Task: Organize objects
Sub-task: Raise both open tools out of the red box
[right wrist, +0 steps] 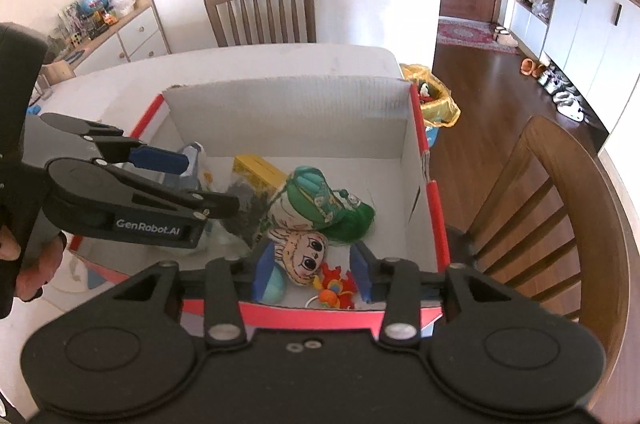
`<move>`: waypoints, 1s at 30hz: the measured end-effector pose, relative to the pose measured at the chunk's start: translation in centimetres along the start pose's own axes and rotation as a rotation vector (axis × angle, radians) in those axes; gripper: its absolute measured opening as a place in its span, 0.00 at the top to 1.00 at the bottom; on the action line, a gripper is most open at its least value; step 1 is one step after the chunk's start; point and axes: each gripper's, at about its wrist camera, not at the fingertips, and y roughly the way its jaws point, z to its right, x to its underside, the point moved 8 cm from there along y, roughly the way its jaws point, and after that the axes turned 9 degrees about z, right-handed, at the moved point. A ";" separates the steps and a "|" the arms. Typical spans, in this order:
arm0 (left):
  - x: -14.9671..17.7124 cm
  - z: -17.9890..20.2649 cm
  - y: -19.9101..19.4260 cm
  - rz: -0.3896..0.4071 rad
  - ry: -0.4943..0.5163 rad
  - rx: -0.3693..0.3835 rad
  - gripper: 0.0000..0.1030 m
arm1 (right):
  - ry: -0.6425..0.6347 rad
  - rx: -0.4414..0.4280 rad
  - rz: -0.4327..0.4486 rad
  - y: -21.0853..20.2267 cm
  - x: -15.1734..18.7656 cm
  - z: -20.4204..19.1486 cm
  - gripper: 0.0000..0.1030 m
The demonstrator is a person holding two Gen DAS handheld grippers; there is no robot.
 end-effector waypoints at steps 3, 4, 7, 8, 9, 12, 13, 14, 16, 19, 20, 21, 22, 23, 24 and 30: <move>-0.1 -0.1 -1.4 0.034 -0.001 -0.012 0.36 | -0.001 -0.007 0.013 -0.6 -0.2 -0.3 0.55; -0.1 -0.2 -1.8 0.043 -0.006 -0.011 0.36 | -0.002 -0.010 0.017 -0.8 -0.2 -0.4 0.55; -0.3 -0.6 -3.2 0.072 -0.024 -0.012 0.36 | -0.005 -0.017 0.033 -1.5 -0.5 -0.7 0.53; -0.3 -0.7 -3.7 0.081 -0.030 -0.011 0.36 | -0.007 -0.021 0.038 -1.8 -0.5 -0.9 0.52; -0.4 -0.8 -4.3 0.093 -0.036 -0.011 0.36 | -0.010 -0.023 0.043 -2.0 -0.6 -1.1 0.51; -0.3 -1.2 -5.8 0.122 -0.056 -0.015 0.34 | -0.018 -0.027 0.053 -2.4 -0.8 -1.6 0.42; -0.3 -1.3 -6.4 0.134 -0.061 -0.019 0.32 | -0.021 -0.023 0.059 -2.5 -0.8 -1.7 0.38; -0.2 -1.5 -6.9 0.144 -0.065 -0.022 0.30 | -0.024 -0.021 0.063 -2.5 -0.9 -1.8 0.38; 0.0 -1.7 -7.6 0.158 -0.076 -0.025 0.29 | -0.027 -0.023 0.066 -2.6 -1.0 -2.2 0.37; 0.3 -2.1 -8.9 0.172 -0.095 -0.020 0.26 | -0.029 -0.027 0.073 -2.9 -1.1 -3.0 0.29; 0.4 -2.3 -9.3 0.179 -0.096 -0.022 0.23 | -0.029 -0.027 0.078 -3.0 -1.2 -3.2 0.27; 0.5 -2.5 -9.7 0.188 -0.096 -0.024 0.23 | -0.028 -0.024 0.084 -3.1 -1.4 -3.4 0.25; 0.6 -2.7 -10.1 0.194 -0.097 -0.024 0.23 | -0.026 -0.026 0.089 -3.2 -1.5 -3.7 0.23; 0.7 -2.9 -10.5 0.201 -0.100 -0.026 0.23 | -0.024 -0.029 0.092 -3.3 -1.6 -4.0 0.22; 0.9 -3.3 -10.9 0.209 -0.106 -0.032 0.23 | -0.021 -0.029 0.096 -3.4 -1.7 -4.4 0.19; 2.5 -5.9 -12.9 0.227 -0.144 -0.049 0.17 | -0.015 -0.043 0.120 -3.6 -2.4 -6.9 0.09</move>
